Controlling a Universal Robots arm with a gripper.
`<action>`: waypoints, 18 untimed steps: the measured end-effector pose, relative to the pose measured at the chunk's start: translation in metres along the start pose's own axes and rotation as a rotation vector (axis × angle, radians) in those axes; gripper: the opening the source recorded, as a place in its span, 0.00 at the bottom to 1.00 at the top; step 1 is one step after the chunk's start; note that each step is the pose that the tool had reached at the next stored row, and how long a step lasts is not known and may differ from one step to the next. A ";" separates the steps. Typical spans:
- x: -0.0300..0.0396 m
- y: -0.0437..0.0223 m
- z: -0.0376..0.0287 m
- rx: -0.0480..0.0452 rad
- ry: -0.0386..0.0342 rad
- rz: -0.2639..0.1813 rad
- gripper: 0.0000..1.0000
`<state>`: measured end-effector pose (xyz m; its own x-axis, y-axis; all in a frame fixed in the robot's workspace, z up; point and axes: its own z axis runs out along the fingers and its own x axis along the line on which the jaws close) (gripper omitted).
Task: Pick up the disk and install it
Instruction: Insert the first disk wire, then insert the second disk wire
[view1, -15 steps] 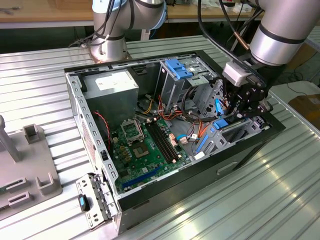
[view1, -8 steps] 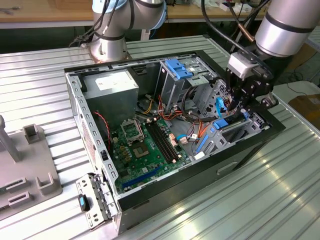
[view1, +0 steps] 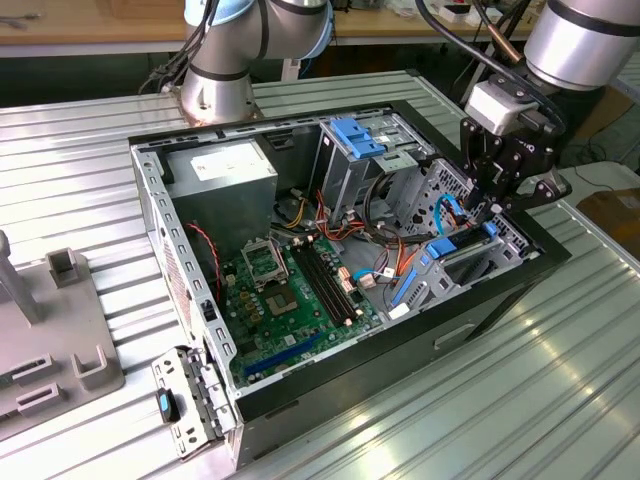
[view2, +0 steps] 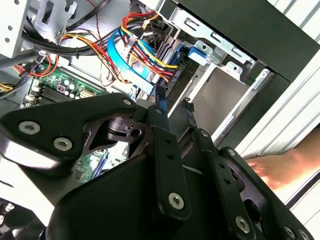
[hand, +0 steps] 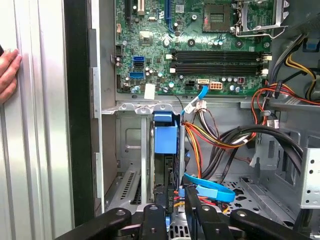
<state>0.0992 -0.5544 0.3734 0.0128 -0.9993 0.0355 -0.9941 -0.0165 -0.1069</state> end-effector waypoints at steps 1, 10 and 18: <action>0.0000 0.0000 -0.0001 0.0000 0.0001 0.000 0.30; -0.0001 0.0030 -0.0004 0.0000 0.0002 0.000 0.30; -0.0001 0.0055 -0.0006 0.0000 0.0000 0.000 0.30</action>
<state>0.0937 -0.5544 0.3734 0.0129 -0.9993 0.0356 -0.9941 -0.0166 -0.1069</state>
